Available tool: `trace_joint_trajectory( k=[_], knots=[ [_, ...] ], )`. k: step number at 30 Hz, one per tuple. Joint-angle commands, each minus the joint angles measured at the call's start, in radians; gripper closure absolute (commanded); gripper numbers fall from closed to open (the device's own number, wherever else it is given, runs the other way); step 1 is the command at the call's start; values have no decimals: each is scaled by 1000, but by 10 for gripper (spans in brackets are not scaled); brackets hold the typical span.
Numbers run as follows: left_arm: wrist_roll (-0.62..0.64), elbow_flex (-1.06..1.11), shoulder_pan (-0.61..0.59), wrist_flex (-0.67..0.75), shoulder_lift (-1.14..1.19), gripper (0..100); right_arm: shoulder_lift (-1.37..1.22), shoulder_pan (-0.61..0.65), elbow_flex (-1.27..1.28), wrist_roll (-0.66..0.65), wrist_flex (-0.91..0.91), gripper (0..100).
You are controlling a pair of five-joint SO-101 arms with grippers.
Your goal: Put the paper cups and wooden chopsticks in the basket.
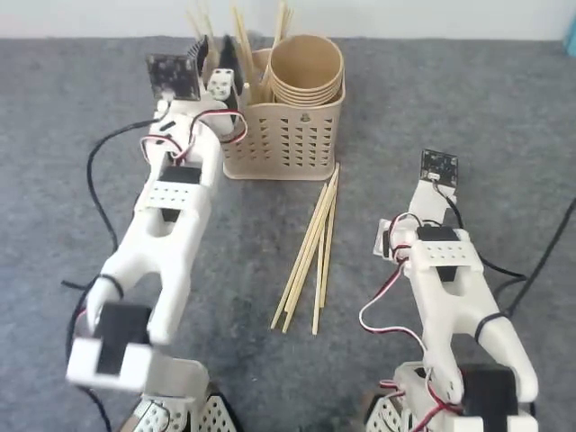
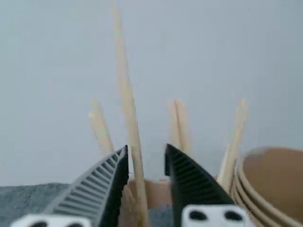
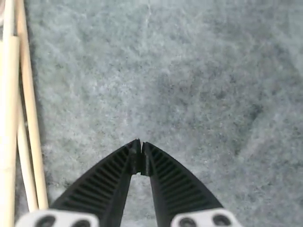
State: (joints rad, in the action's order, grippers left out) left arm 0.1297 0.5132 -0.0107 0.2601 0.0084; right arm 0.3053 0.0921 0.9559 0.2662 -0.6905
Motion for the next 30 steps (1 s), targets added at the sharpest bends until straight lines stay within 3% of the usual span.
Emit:
trace_joint_trajectory(
  k=[1,8,19,24,30],
  knots=[
    [-40,-10,-6,-318,-232,739,42,5,-8,-17,15,990],
    [-41,-10,-8,-713,-468,749,42,7,-8,-17,15,990],
    [-35,35,-8,-1146,-718,845,45,8,-5,-17,4,990],
    [-40,229,2,-1197,-841,927,44,10,-3,-17,2,990],
    [-41,522,91,-1200,-1033,938,51,19,9,-17,2,990]
  ],
)
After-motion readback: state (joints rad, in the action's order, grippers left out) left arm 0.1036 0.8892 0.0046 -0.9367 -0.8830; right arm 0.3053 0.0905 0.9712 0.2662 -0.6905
